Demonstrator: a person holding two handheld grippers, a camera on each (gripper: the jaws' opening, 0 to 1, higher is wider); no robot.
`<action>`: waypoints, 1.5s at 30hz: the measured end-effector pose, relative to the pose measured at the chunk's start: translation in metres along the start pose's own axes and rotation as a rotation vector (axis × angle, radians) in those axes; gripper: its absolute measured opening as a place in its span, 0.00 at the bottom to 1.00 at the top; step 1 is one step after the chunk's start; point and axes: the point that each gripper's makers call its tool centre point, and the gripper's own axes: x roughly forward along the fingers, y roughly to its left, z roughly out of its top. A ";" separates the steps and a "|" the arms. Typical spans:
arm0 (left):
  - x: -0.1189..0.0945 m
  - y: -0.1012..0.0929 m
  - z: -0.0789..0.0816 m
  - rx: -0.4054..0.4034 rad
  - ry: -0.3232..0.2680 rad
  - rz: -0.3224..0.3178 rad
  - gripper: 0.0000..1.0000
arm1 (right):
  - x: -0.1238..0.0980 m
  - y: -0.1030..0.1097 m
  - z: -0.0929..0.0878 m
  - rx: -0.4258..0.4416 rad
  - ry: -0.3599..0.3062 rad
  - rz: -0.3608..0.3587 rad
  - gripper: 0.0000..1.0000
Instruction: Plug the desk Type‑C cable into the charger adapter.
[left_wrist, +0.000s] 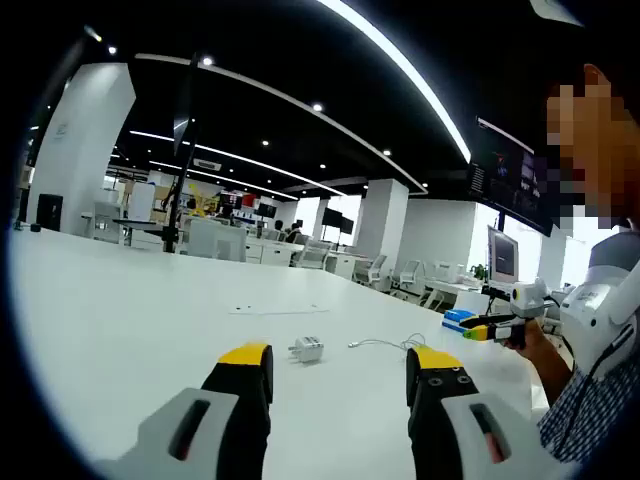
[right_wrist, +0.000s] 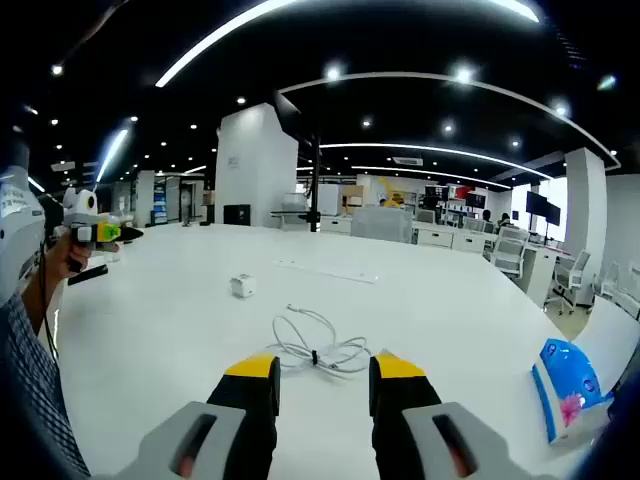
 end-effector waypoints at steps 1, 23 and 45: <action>0.001 -0.003 0.000 0.001 -0.002 -0.005 0.50 | -0.001 0.000 0.000 -0.002 0.003 -0.002 0.35; 0.020 -0.008 0.004 0.083 0.013 0.062 0.57 | 0.008 -0.001 0.006 -0.012 0.026 0.040 0.38; 0.031 -0.010 -0.002 0.055 0.009 0.031 0.57 | 0.013 -0.007 0.026 -0.030 0.021 0.118 0.38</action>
